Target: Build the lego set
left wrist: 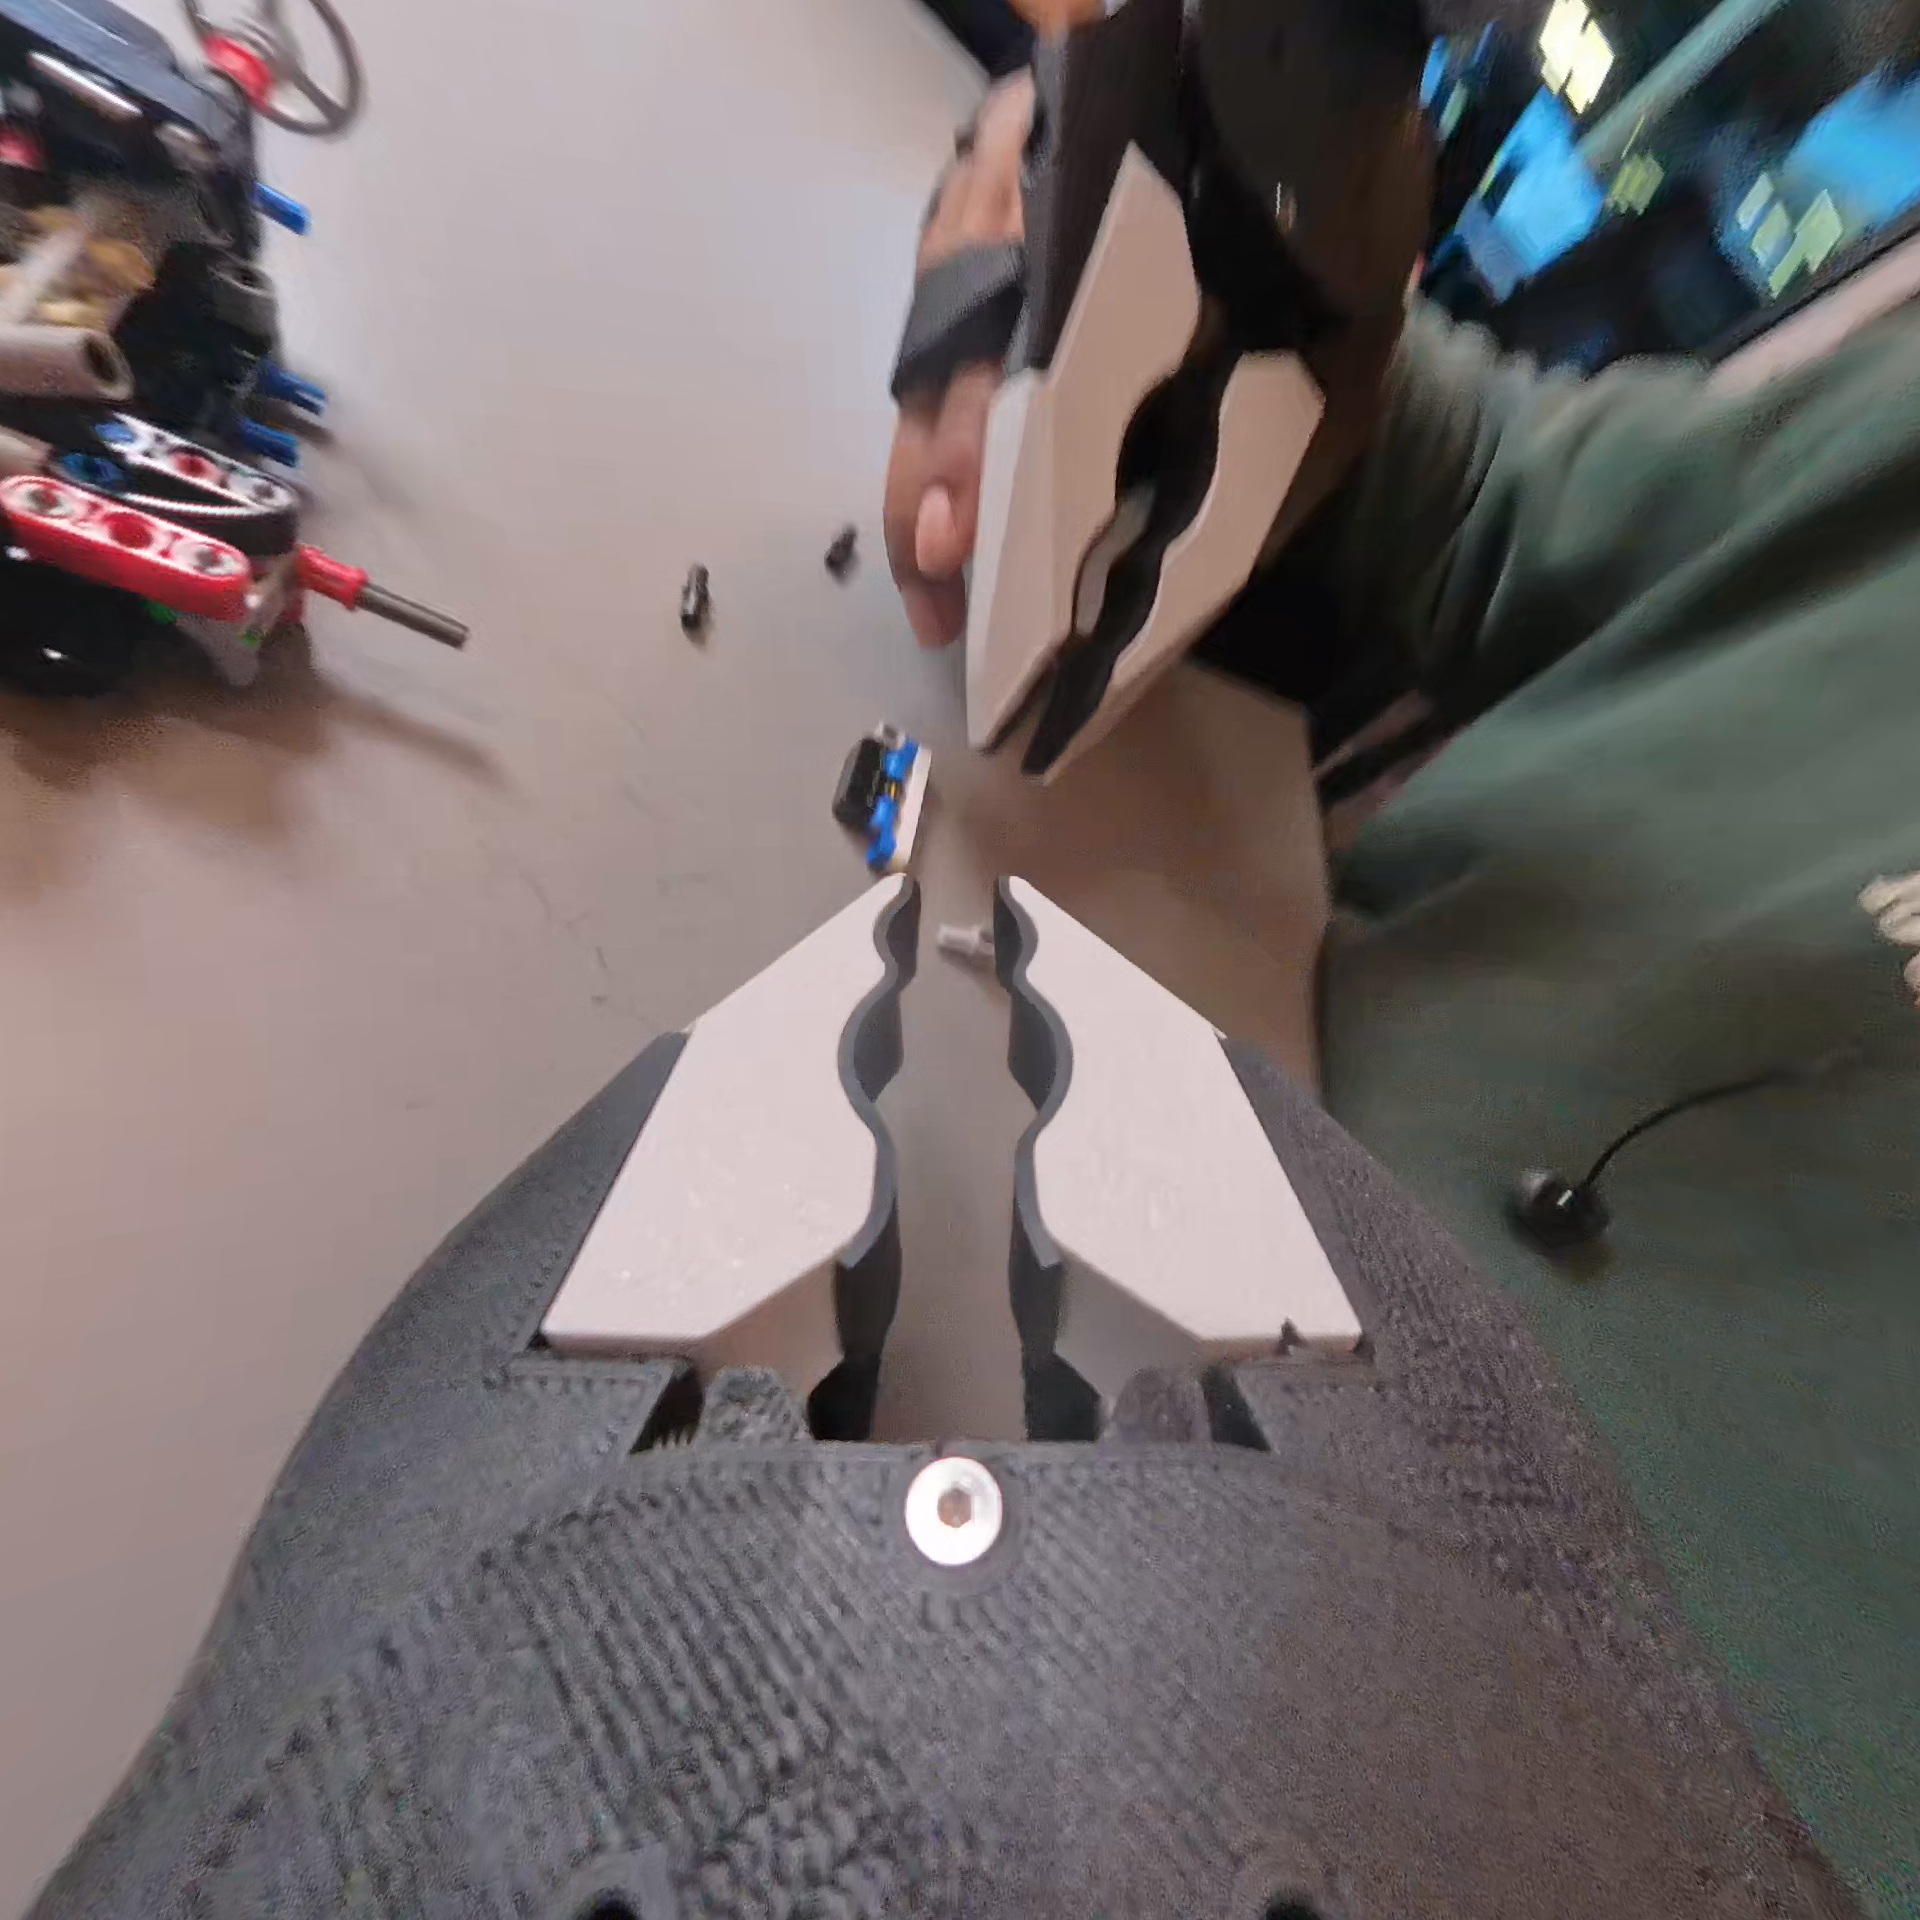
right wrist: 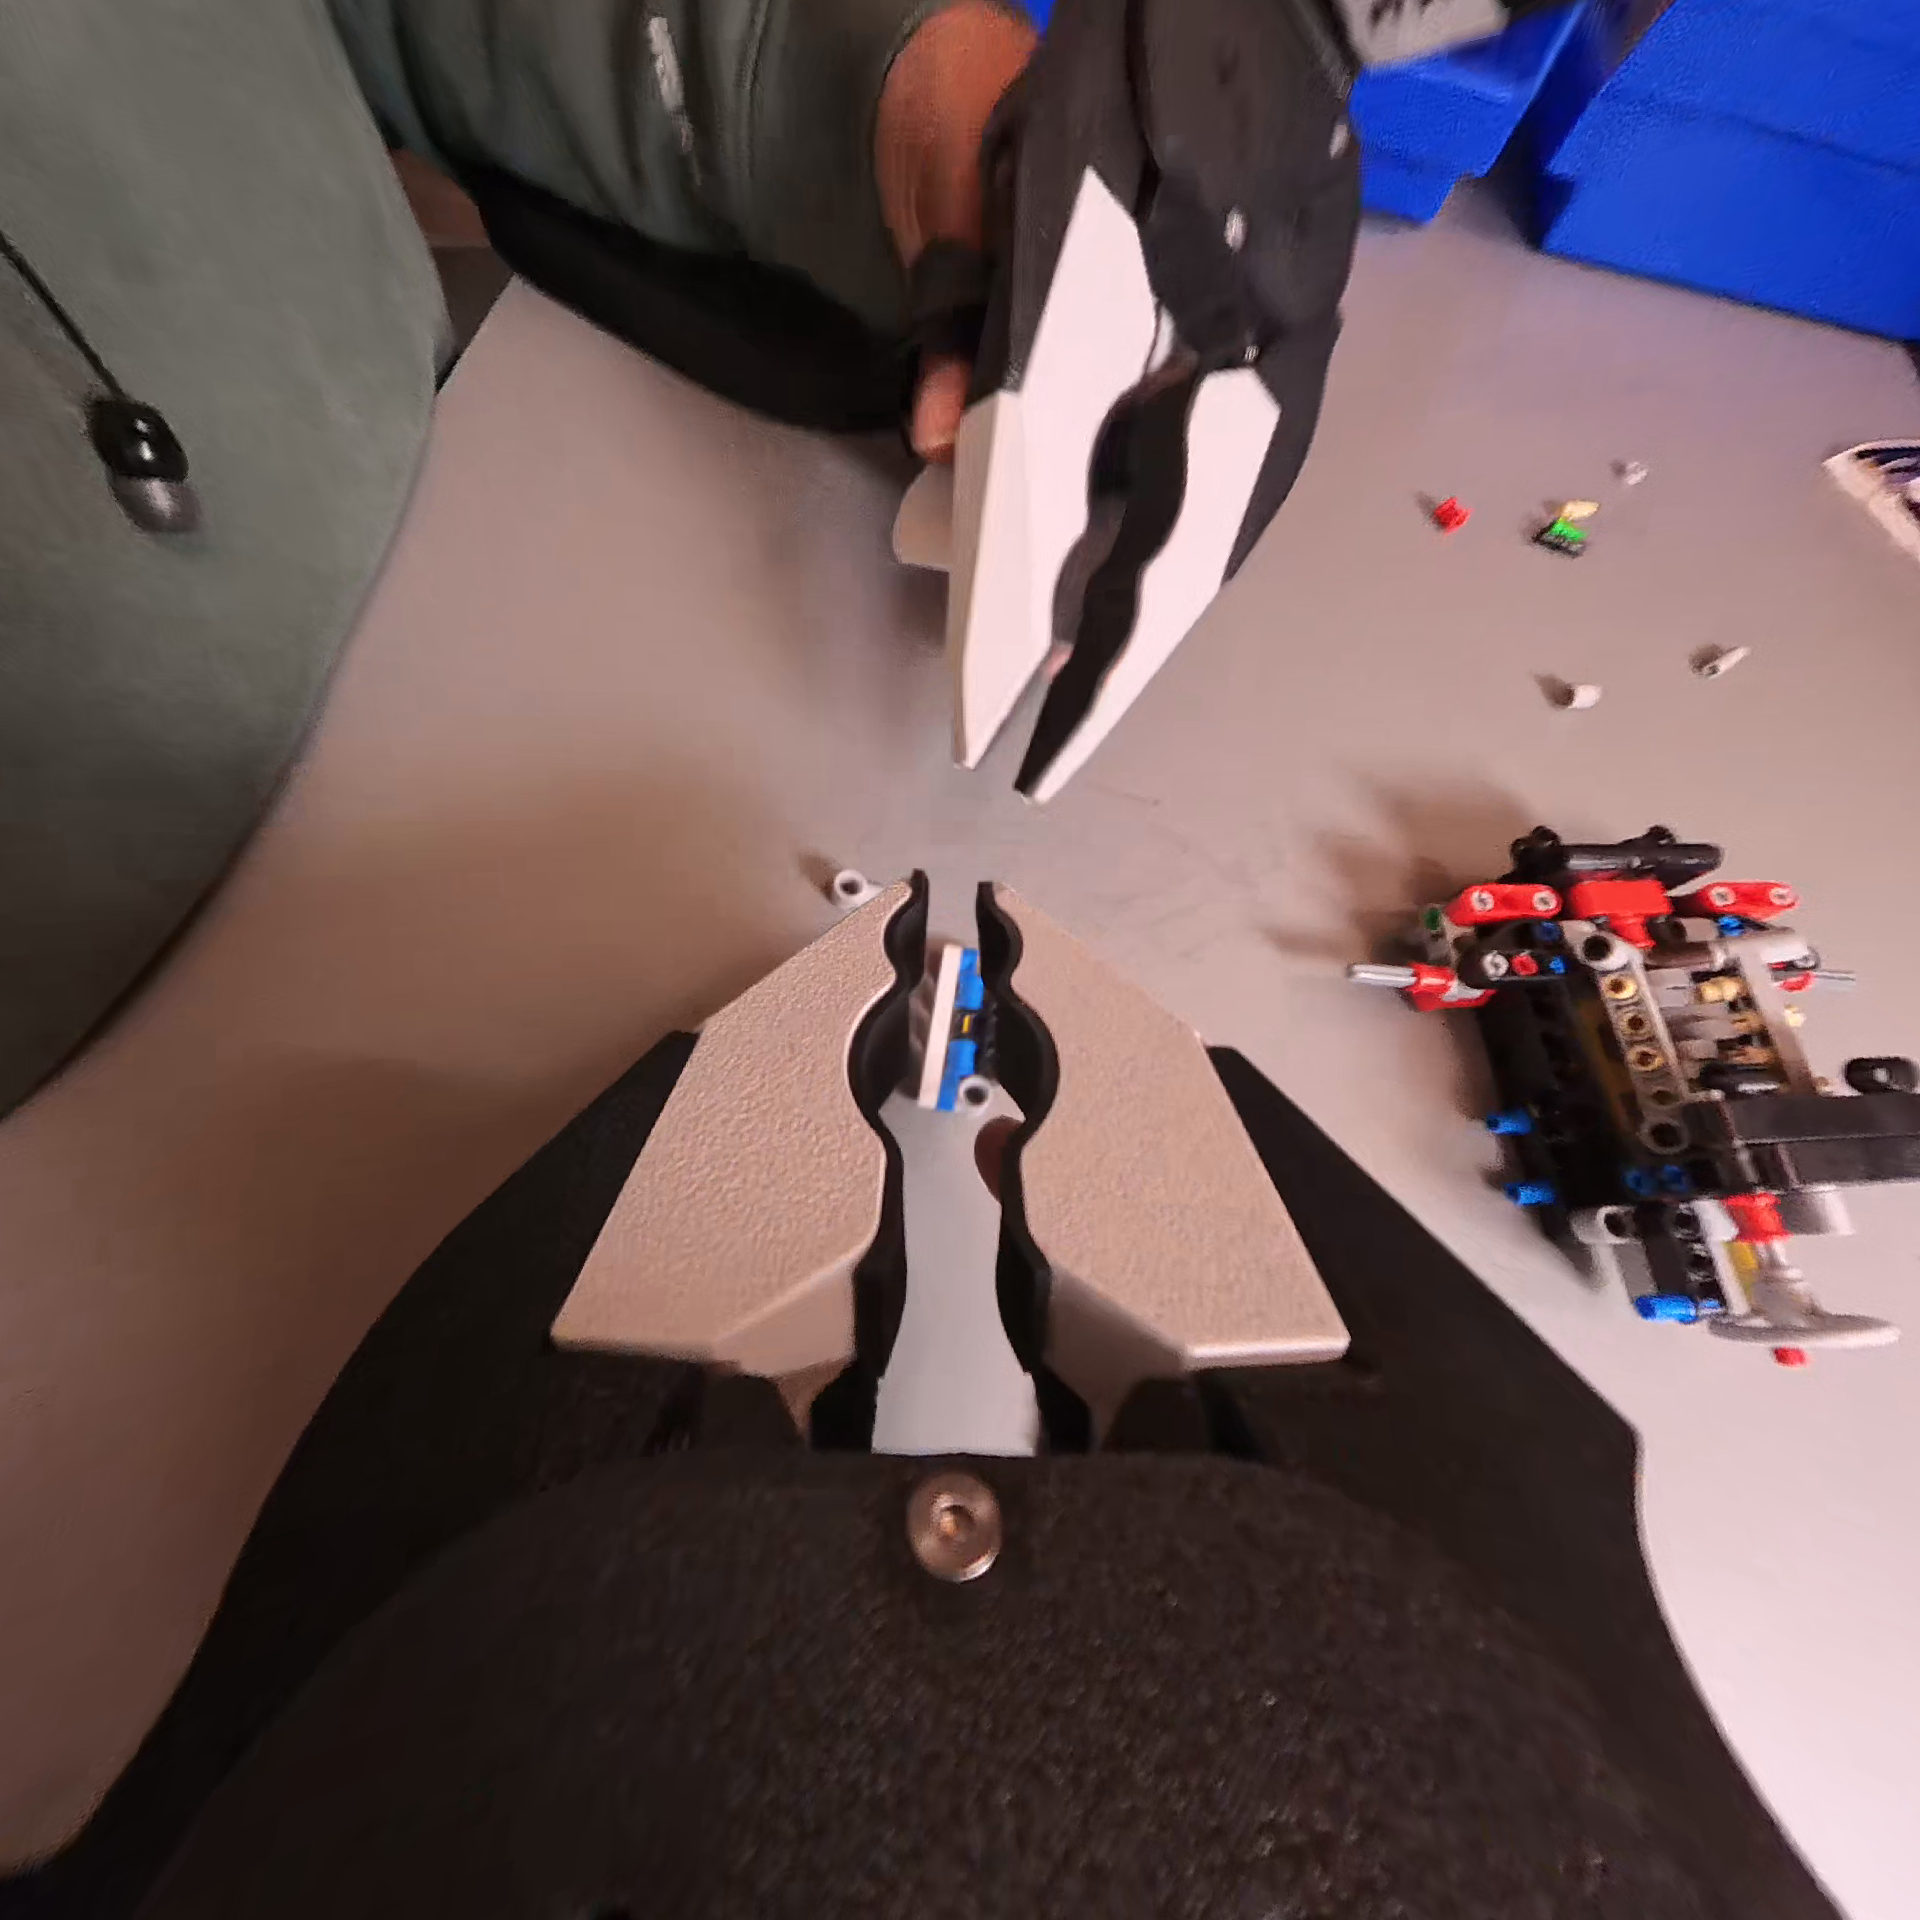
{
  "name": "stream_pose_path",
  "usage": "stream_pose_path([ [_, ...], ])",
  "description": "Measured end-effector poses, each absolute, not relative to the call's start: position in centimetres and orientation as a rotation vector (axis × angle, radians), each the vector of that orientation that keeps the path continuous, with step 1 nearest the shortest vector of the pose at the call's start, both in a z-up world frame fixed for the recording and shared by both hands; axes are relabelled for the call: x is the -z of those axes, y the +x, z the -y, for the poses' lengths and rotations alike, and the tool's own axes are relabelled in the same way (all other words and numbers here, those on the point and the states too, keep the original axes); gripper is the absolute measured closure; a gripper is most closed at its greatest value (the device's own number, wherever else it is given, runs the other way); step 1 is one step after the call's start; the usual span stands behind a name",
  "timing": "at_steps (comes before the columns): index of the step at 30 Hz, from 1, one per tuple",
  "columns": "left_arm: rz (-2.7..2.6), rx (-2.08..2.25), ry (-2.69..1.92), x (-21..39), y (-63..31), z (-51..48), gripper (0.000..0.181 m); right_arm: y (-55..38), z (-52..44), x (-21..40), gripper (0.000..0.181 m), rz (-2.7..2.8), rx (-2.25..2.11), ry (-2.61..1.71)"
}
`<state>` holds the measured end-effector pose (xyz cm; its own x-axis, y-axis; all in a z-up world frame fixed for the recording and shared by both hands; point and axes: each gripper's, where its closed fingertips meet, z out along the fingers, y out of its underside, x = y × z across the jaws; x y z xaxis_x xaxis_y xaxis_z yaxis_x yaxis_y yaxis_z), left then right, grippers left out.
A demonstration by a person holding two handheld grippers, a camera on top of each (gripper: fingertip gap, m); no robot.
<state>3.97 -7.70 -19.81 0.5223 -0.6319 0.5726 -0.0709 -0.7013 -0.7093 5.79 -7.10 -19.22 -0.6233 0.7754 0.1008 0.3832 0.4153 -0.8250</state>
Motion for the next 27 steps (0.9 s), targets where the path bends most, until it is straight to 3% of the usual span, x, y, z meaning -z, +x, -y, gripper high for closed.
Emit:
stream_pose_path([
  [14, -1.067, 0.629, -2.183, 23.3, 6.6, 9.7, 0.153, 6.9, 5.8, 21.4, 0.173, 2.25, -0.989, -1.067],
  [25, -1.125, 0.83, -2.114, 21.9, 7.2, 11.5, 0.171, 7.3, 5.1, 21.6, 0.174, 2.243, -0.946, -1.086],
  [27, -1.099, 0.788, -2.097, 22.0, 6.9, 10.4, 0.167, 7.3, 4.9, 21.5, 0.174, 2.239, -0.94, -1.089],
])
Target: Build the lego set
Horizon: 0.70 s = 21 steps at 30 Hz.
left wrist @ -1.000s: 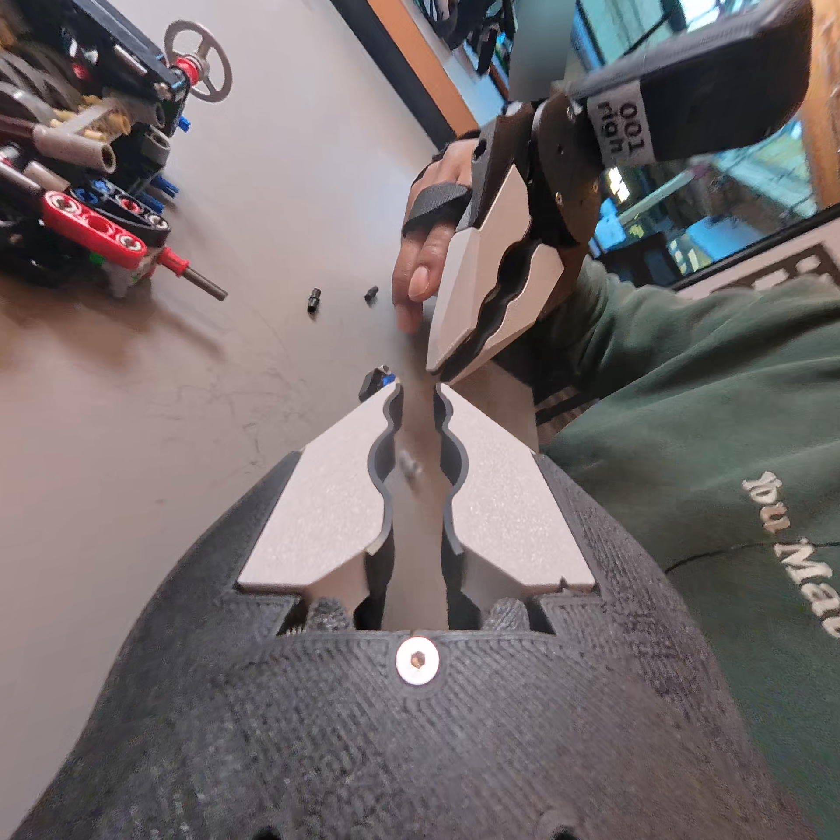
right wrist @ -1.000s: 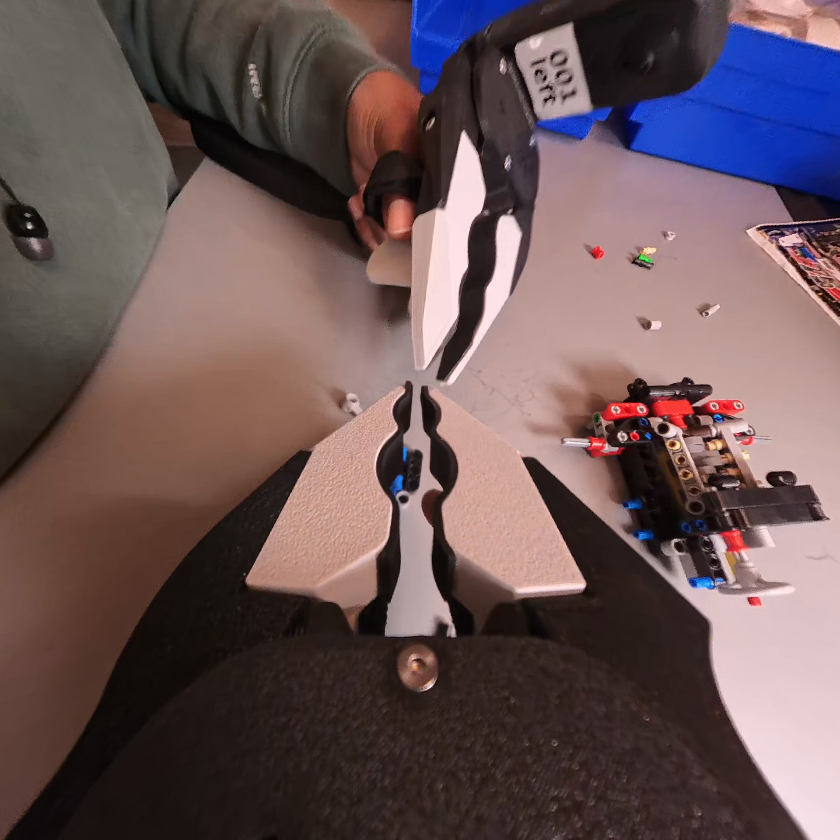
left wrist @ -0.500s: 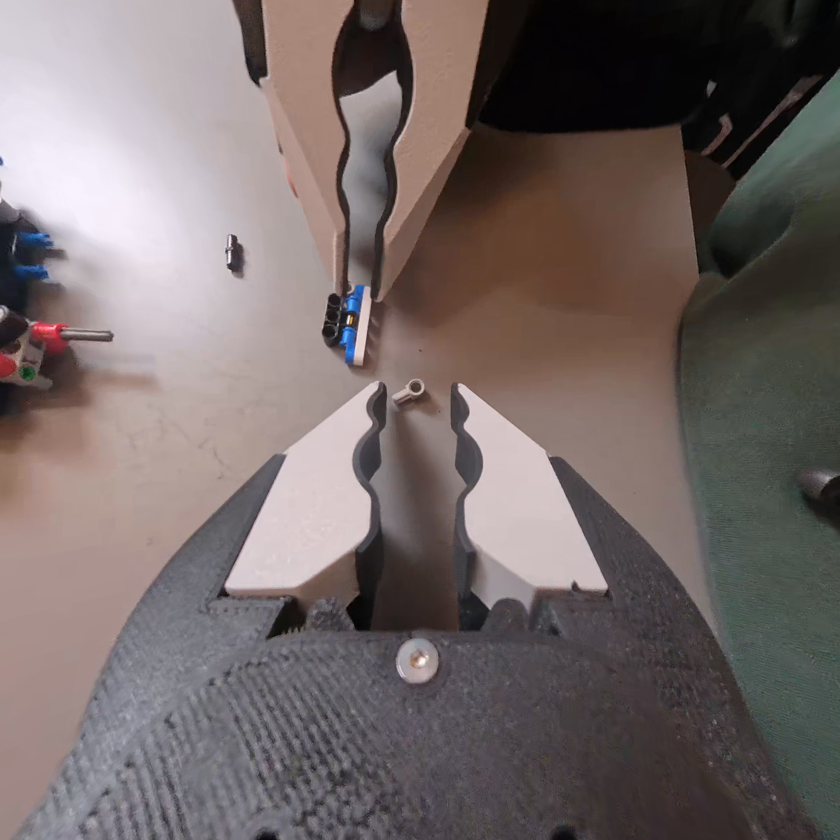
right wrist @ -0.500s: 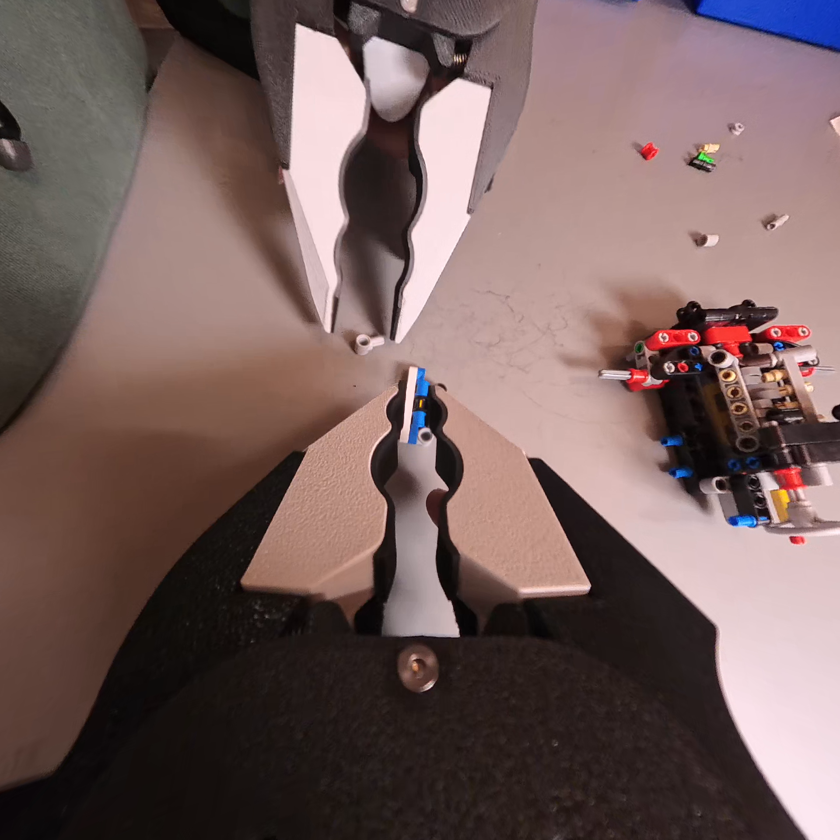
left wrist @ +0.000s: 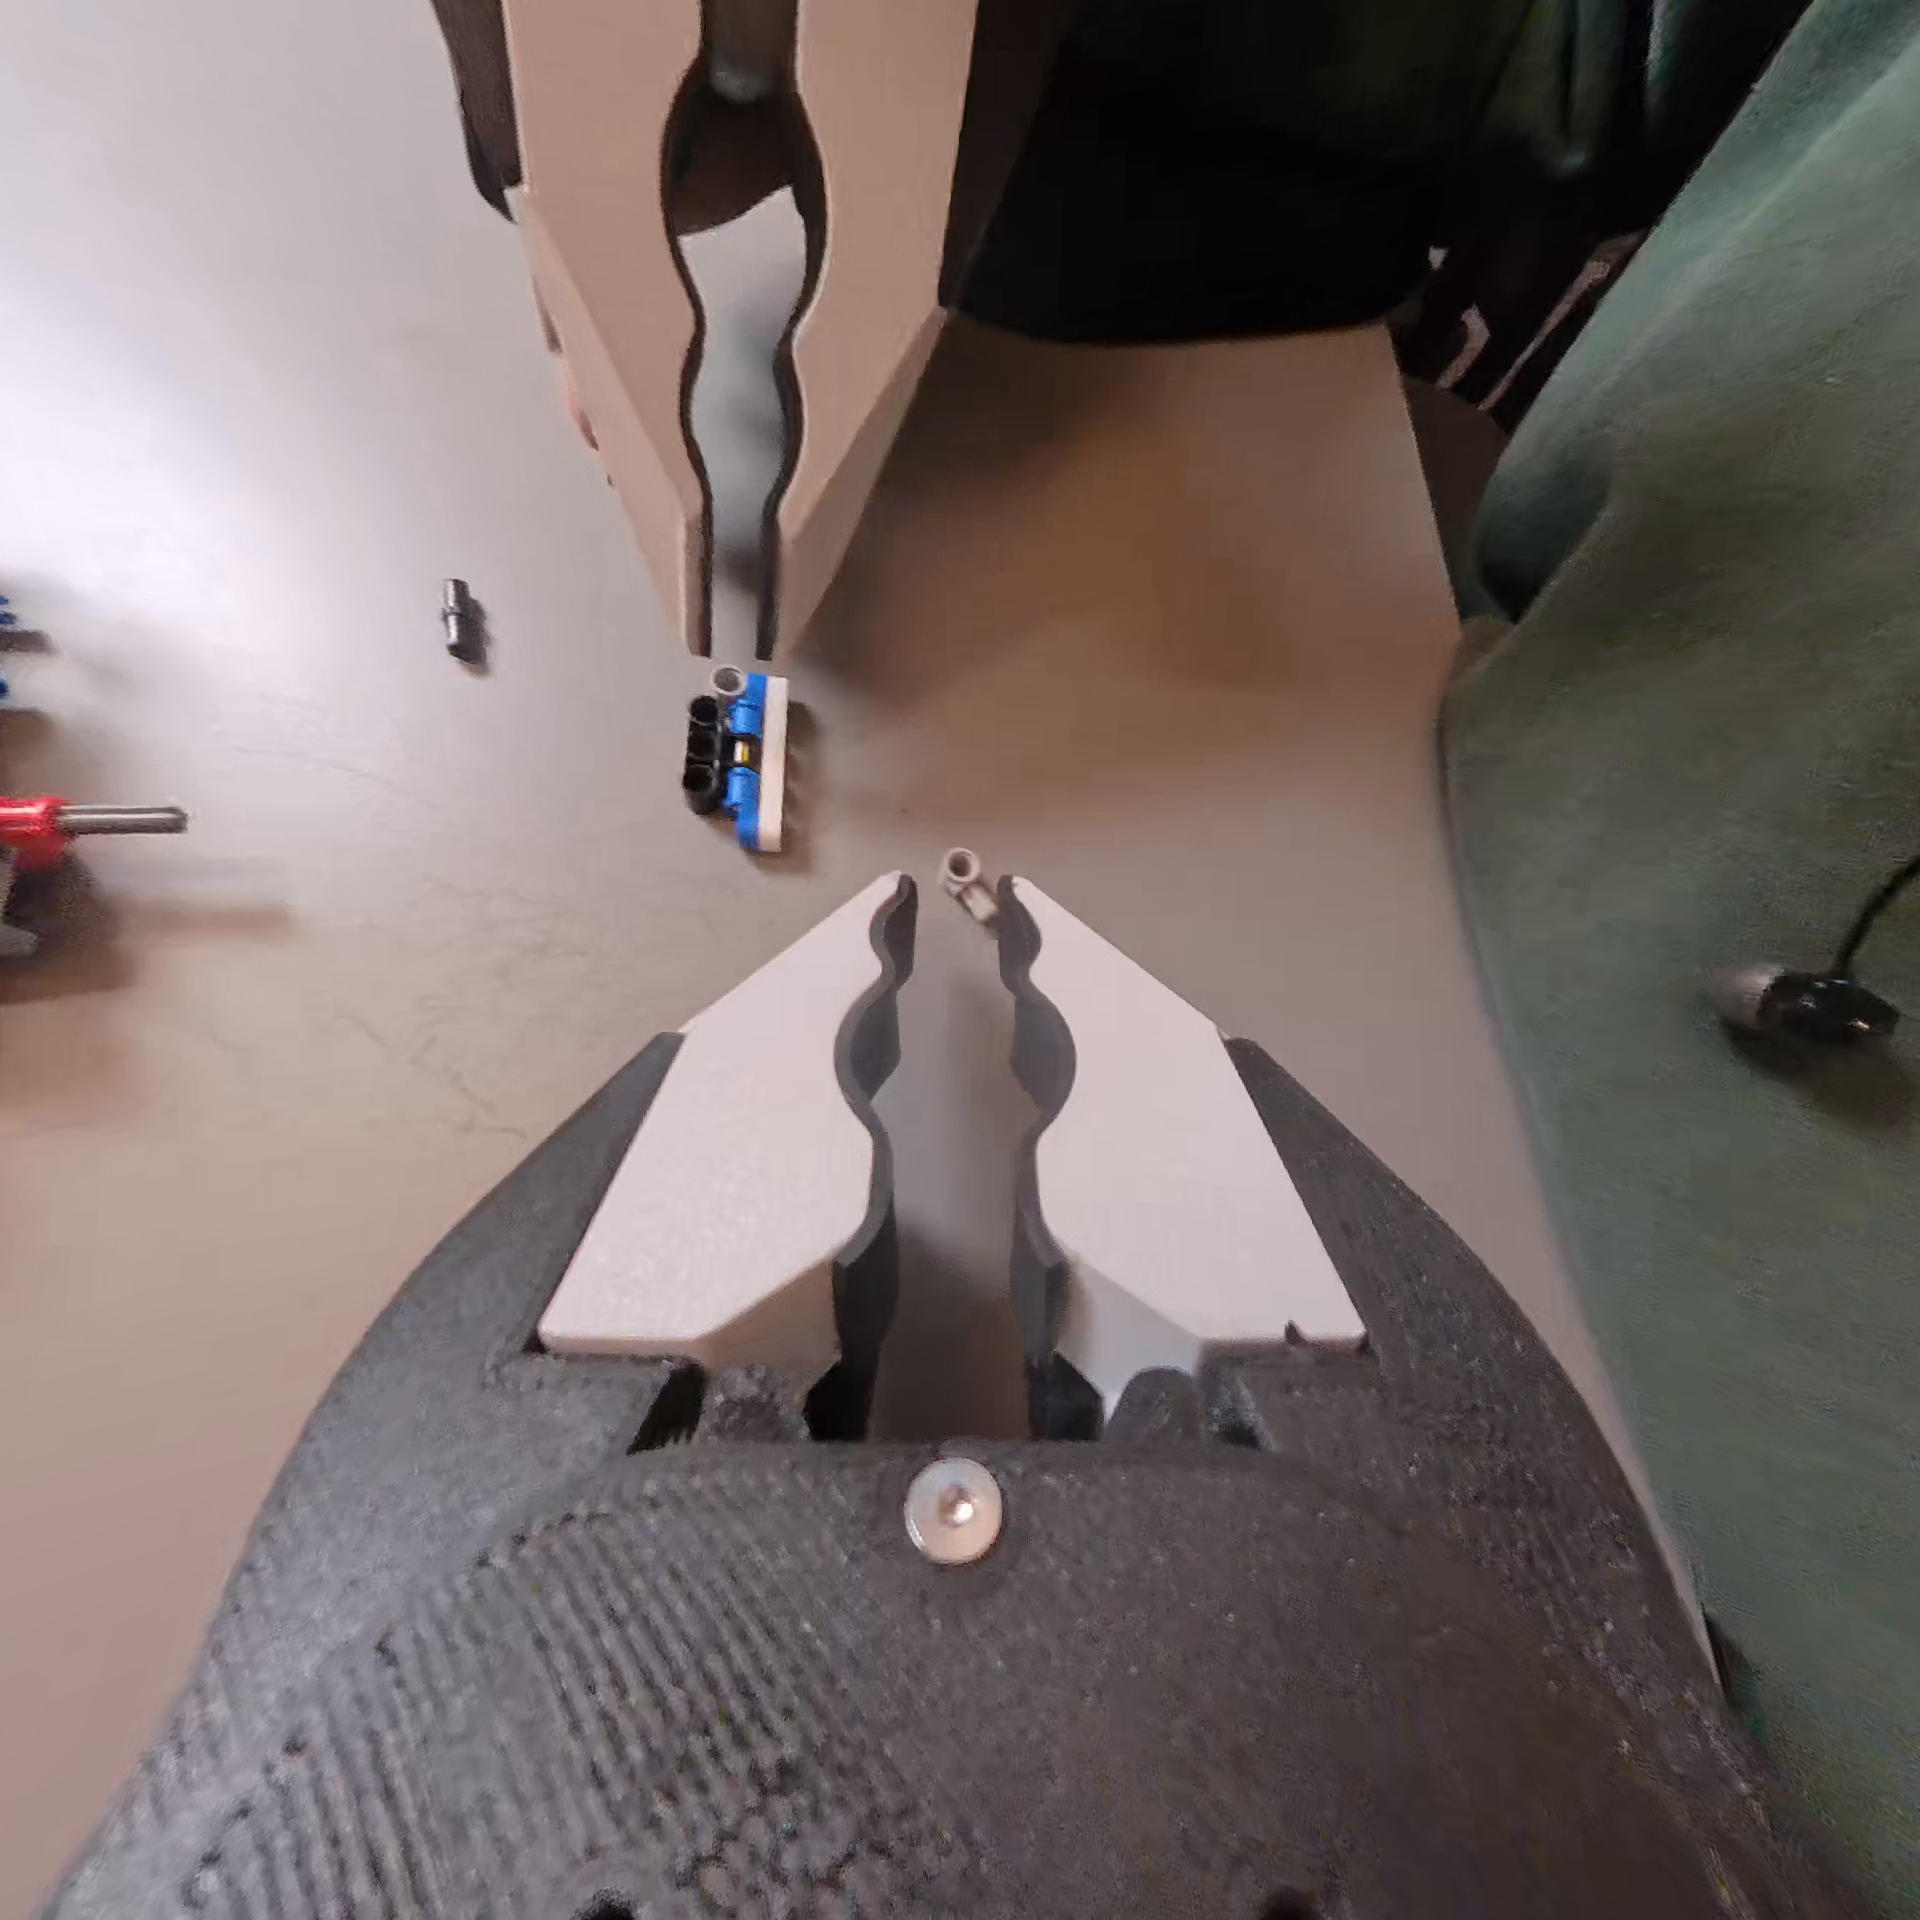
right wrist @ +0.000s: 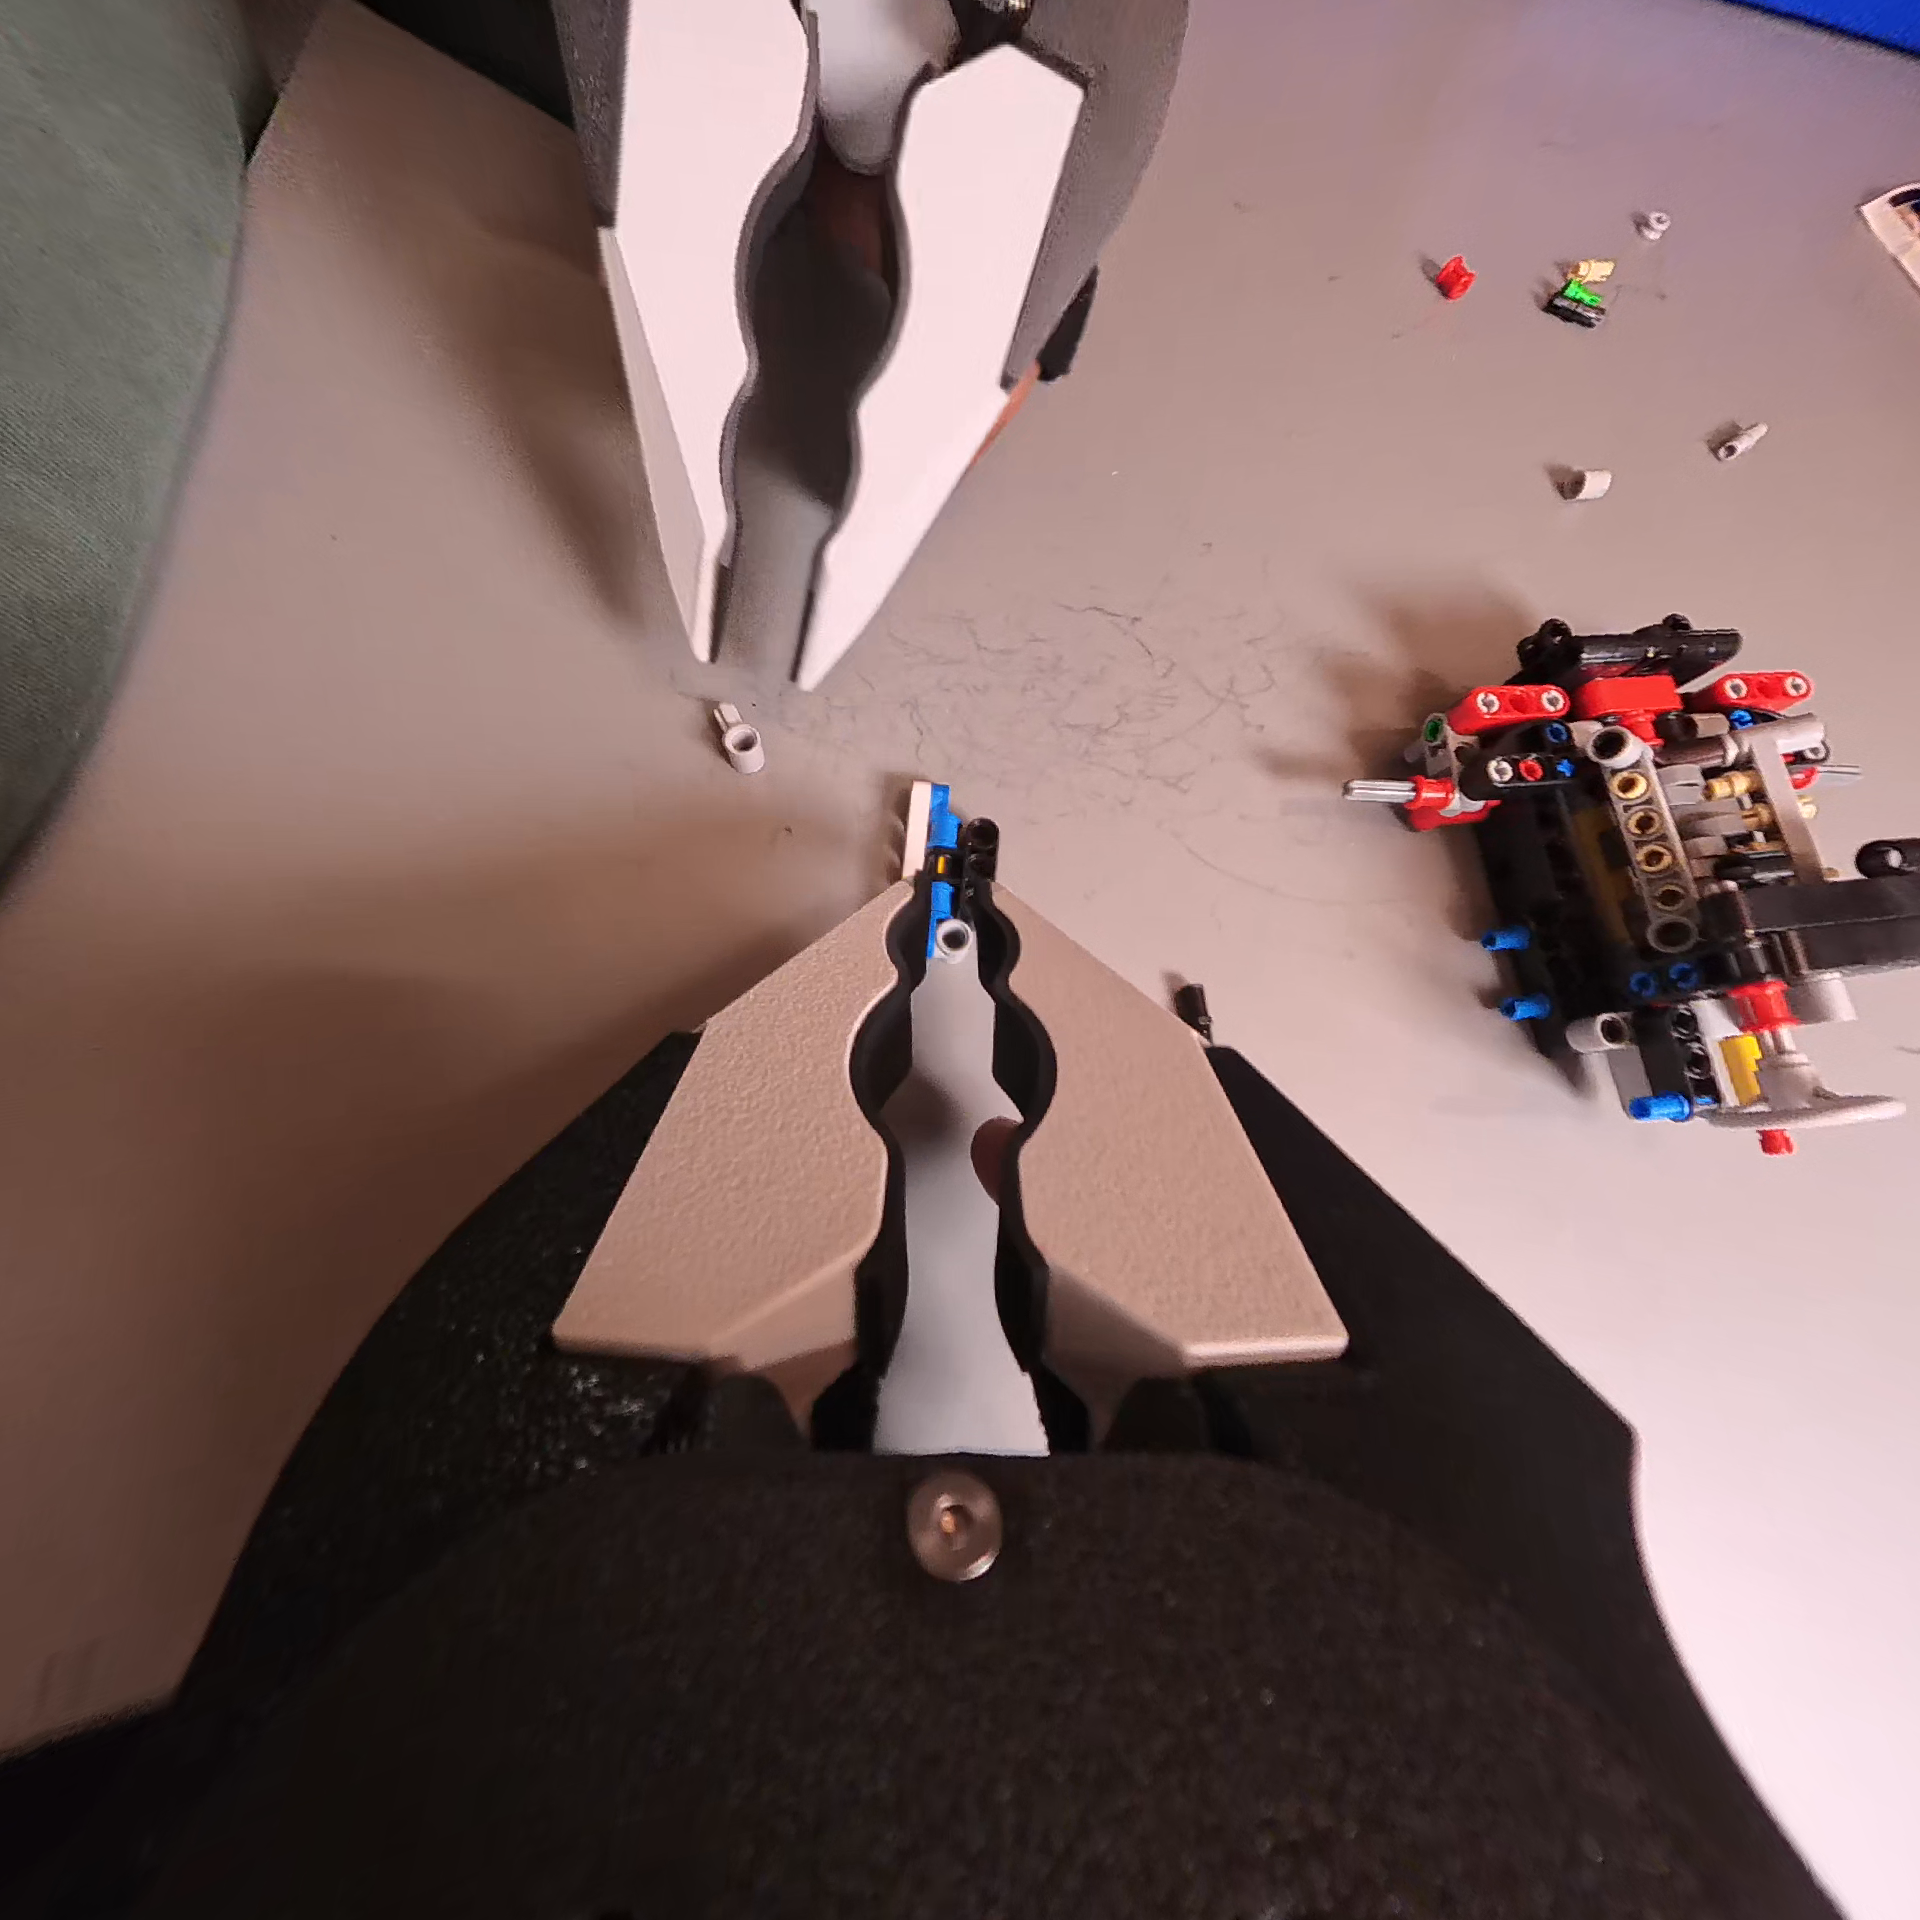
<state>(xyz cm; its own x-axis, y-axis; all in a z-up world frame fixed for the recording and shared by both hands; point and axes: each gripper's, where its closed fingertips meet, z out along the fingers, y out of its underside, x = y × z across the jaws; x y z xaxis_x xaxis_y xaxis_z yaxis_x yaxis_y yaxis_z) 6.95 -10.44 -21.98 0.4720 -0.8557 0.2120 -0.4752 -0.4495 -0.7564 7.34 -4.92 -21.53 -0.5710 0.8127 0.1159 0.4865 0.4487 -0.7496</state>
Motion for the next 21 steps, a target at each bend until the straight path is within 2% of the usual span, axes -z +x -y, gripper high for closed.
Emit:
stream_pose_path([
  [5, -1.102, 0.809, -2.151, 22.6, 8.4, 10.1, 0.164, 7.5, 4.6, 21.5, 0.174, 2.233, -0.923, -1.094],
  [8, -1.109, 0.726, -2.198, 23.4, 8.3, 9.9, 0.175, 7.6, 4.4, 21.4, 0.175, 2.225, -0.919, -1.097],
  [11, -1.052, 0.689, -2.224, 23.3, 7.7, 9.2, 0.175, 7.6, 4.2, 21.4, 0.175, 2.22, -0.914, -1.097],
  [21, -0.485, 0.641, -2.335, 23.2, 3.1, 3.2, 0.176, 7.5, 3.5, 21.5, 0.174, 2.207, -0.854, -1.112],
])
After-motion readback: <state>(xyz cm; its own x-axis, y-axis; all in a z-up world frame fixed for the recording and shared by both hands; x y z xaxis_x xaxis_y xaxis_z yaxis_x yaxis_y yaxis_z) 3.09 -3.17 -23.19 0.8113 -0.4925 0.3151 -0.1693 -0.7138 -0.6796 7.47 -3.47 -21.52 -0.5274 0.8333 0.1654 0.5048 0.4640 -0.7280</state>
